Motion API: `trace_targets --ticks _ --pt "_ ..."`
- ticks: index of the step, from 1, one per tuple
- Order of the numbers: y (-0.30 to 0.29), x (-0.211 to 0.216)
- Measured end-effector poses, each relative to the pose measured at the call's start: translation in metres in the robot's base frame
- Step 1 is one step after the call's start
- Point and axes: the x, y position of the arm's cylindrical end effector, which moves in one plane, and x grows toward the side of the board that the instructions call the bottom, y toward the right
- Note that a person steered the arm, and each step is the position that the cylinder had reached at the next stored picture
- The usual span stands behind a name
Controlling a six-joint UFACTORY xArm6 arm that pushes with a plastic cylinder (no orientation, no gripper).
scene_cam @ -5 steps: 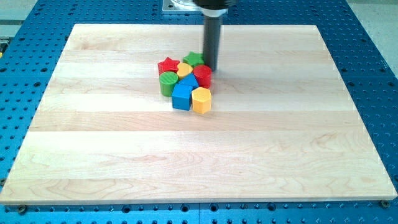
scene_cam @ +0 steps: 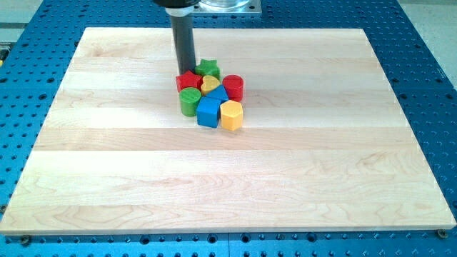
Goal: Push the red star green star into the heart
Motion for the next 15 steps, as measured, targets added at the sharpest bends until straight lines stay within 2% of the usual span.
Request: trace_targets --ticks 1,2,3,5,6,7,8,9,10,11,12,14,15 --pt "-0.028 -0.047" --pt "-0.059 0.005" --pt "-0.018 -0.001" --pt "0.017 -0.010" --pt "0.019 -0.031" --pt "0.057 -0.025" --pt "0.029 -0.025" --pt "0.038 -0.011" --pt "0.053 -0.042" --pt "0.088 -0.024" --pt "0.071 0.001" --pt "0.062 0.004" --pt "0.059 -0.025"
